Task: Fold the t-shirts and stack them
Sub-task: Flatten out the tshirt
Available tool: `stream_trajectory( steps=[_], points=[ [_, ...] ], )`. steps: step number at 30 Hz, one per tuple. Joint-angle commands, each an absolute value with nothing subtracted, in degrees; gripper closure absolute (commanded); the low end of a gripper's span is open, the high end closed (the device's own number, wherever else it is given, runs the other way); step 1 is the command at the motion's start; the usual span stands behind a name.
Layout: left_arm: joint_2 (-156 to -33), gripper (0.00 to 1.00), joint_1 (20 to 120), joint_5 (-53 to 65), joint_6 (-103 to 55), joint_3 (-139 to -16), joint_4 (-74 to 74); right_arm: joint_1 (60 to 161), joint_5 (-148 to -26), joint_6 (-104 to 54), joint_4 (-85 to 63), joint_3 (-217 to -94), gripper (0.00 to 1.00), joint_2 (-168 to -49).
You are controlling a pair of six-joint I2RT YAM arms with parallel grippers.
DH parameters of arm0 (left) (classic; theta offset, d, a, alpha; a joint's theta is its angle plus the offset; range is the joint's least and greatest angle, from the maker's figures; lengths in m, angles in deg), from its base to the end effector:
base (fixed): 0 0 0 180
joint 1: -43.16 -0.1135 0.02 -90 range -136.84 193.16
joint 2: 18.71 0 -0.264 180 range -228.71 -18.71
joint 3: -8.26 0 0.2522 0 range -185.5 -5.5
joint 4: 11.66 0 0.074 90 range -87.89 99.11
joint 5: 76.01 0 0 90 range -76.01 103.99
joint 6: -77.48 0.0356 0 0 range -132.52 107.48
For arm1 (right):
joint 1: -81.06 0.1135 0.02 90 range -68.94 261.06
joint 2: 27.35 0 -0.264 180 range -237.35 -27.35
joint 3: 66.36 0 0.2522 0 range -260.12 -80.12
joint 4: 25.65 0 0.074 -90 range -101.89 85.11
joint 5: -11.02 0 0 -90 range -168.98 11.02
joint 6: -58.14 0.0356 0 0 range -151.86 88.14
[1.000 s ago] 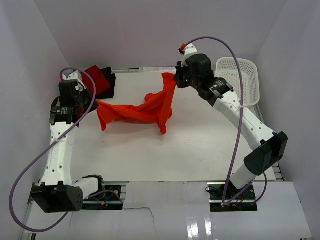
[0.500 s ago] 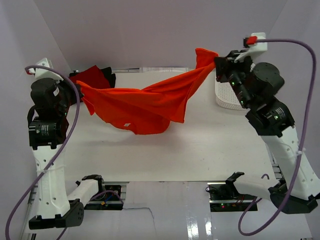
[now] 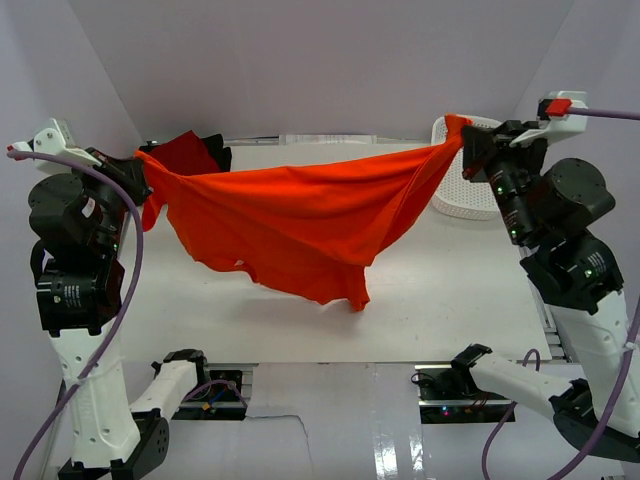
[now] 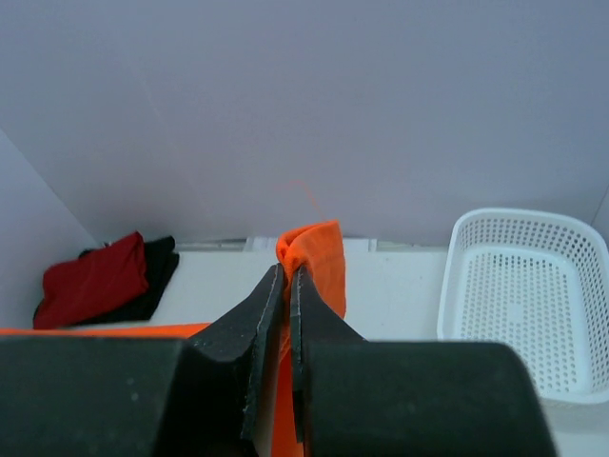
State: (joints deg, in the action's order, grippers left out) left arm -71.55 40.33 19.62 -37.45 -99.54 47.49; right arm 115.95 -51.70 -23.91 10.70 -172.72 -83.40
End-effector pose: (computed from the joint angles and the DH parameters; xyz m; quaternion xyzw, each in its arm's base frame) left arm 0.1142 0.0091 0.5224 -0.2080 0.7022 -0.0950 0.6743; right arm 0.1210 0.0645 0.5521 0.0412 0.6254 0.1444 0.7657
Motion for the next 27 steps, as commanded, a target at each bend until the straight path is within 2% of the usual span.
stream_trajectory(
  steps=[1,3,10,18,21,27],
  points=[
    [-71.36,0.98,40.35,15.68,-38.62,-98.85,45.35,115.78,-53.32,-20.70,13.33,-169.35,0.92,-85.71],
    [-70.66,0.98,40.35,10.24,-40.45,-97.09,44.47,115.69,-53.24,-20.17,13.07,-166.53,0.92,-86.76],
    [-62.76,1.00,40.35,-1.38,-47.84,-76.54,41.13,113.85,-54.01,-21.22,13.33,-167.92,0.92,-97.29],
    [-58.26,1.00,42.19,-8.58,-48.82,-65.37,43.59,101.99,-78.08,-19.90,19.57,-178.20,0.92,-114.17],
    [-58.52,1.00,42.11,-13.76,-49.43,-62.38,43.94,101.45,-85.11,-20.60,21.77,-186.01,0.92,-125.66],
    [-59.58,1.00,45.36,-22.04,-49.26,-62.01,48.94,102.15,-95.40,-18.59,22.30,-199.71,0.92,-139.22]
  ],
)
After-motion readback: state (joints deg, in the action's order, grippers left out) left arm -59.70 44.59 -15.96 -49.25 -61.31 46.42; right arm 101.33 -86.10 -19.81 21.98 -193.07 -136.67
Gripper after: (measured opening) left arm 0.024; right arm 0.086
